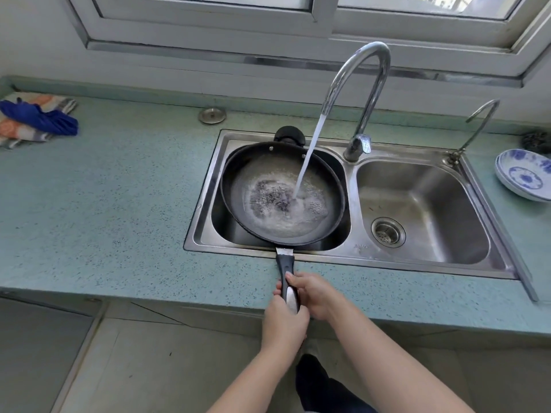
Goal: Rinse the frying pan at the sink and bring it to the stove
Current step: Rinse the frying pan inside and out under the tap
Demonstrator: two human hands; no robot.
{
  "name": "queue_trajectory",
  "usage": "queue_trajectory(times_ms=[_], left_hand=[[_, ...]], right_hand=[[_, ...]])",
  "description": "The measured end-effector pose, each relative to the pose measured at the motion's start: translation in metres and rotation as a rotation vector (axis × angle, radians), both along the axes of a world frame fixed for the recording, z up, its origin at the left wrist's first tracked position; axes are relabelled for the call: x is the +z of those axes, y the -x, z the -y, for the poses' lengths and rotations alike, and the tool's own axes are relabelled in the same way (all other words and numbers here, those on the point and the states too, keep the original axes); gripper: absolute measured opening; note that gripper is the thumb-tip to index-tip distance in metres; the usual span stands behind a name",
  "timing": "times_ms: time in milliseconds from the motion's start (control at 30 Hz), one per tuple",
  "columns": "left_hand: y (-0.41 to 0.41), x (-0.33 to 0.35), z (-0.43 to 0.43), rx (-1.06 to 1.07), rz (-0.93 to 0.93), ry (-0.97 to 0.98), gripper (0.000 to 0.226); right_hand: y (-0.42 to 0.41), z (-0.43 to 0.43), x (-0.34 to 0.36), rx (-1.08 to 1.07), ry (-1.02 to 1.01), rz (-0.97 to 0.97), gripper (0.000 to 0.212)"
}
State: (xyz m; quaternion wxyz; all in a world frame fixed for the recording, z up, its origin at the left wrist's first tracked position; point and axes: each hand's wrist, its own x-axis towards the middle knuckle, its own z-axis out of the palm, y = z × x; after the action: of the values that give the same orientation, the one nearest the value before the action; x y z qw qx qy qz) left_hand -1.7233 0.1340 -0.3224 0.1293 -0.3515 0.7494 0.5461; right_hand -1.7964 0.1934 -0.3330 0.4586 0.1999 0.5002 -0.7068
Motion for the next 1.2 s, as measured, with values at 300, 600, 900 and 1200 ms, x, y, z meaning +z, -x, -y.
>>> queue_trajectory(times_ms=[300, 600, 900, 1200], left_hand=[[-0.006, 0.0, -0.008, -0.157, 0.107, 0.304, 0.034], [-0.006, 0.005, -0.003, -0.117, 0.13, 0.247, 0.032], [-0.005, 0.008, 0.023, -0.051, 0.045, 0.057, 0.017], [-0.005, 0.012, 0.039, -0.017, 0.094, -0.085, 0.019]], right_hand=[[-0.003, -0.005, -0.011, 0.022, 0.102, 0.065, 0.02], [-0.005, 0.002, -0.006, -0.005, 0.024, 0.047, 0.024], [-0.008, 0.019, 0.012, 0.036, -0.068, -0.044, 0.011], [-0.007, 0.031, 0.007, 0.02, -0.09, -0.072, 0.018]])
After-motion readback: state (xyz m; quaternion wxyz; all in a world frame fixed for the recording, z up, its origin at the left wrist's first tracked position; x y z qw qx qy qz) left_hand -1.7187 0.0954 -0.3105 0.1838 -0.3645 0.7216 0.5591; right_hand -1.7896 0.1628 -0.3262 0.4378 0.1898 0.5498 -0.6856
